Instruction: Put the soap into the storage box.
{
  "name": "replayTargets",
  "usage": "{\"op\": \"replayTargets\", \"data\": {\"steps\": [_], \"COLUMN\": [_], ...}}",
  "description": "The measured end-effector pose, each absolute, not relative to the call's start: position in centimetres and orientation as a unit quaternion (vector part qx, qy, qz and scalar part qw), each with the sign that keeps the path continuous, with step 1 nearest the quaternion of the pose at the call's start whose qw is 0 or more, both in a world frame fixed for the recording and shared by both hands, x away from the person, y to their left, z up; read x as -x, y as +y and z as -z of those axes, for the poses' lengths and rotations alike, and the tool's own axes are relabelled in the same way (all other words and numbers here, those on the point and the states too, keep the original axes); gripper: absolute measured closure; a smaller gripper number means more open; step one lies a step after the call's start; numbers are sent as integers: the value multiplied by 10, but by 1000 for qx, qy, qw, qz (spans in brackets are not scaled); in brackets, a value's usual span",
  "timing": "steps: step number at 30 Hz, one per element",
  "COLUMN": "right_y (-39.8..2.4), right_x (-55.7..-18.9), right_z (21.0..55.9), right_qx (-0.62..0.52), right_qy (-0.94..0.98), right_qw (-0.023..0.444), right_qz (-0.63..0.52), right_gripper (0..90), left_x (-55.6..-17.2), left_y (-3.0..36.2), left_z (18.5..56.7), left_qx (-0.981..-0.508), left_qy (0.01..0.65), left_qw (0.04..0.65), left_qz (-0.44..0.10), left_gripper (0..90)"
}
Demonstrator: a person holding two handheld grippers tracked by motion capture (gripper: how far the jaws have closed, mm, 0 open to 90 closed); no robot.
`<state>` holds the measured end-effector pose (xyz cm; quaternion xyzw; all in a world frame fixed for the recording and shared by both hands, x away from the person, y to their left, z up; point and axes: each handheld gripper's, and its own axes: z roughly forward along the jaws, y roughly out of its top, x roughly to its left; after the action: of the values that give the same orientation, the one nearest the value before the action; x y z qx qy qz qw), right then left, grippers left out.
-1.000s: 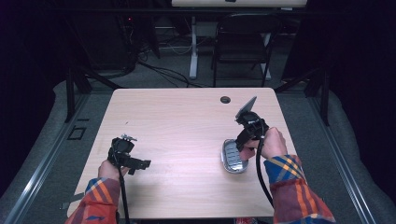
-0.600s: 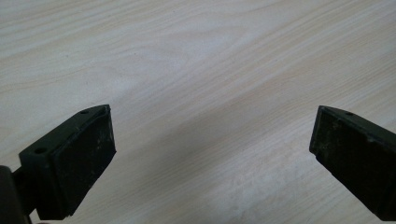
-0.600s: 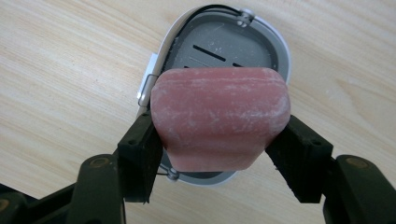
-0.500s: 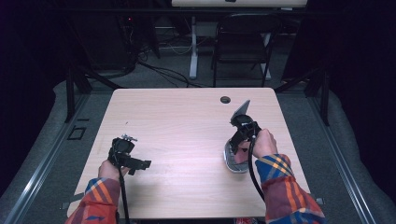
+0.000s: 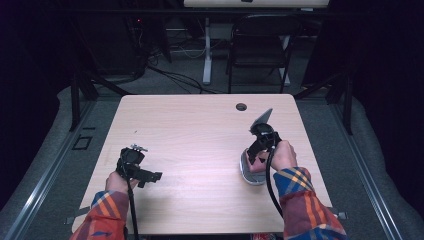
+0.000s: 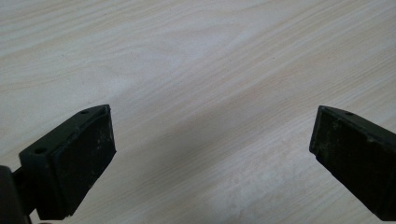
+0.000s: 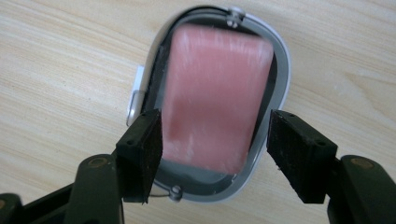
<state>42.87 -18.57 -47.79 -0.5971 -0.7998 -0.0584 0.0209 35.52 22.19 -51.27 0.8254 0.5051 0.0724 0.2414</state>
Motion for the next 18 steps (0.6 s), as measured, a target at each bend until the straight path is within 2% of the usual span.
{"op": "replayTargets", "data": {"steps": [5, 9, 18], "right_y": [-192, -200, -216], "right_x": [-425, -424, -413], "right_z": [475, 474, 469], "right_qx": [593, 585, 574], "right_qy": [-801, -807, -810], "right_qw": [18, 25, 6], "right_qz": [77, 79, 119], "right_gripper": [342, 280, 160], "left_x": [-355, -355, -355], "left_y": [222, 222, 221], "left_z": [513, 513, 513], "left_qx": [-826, -826, -826], "left_qy": [505, 504, 503], "left_qw": [242, 242, 243], "left_qz": [-72, -73, -73], "left_gripper": [0, 0, 0]}}
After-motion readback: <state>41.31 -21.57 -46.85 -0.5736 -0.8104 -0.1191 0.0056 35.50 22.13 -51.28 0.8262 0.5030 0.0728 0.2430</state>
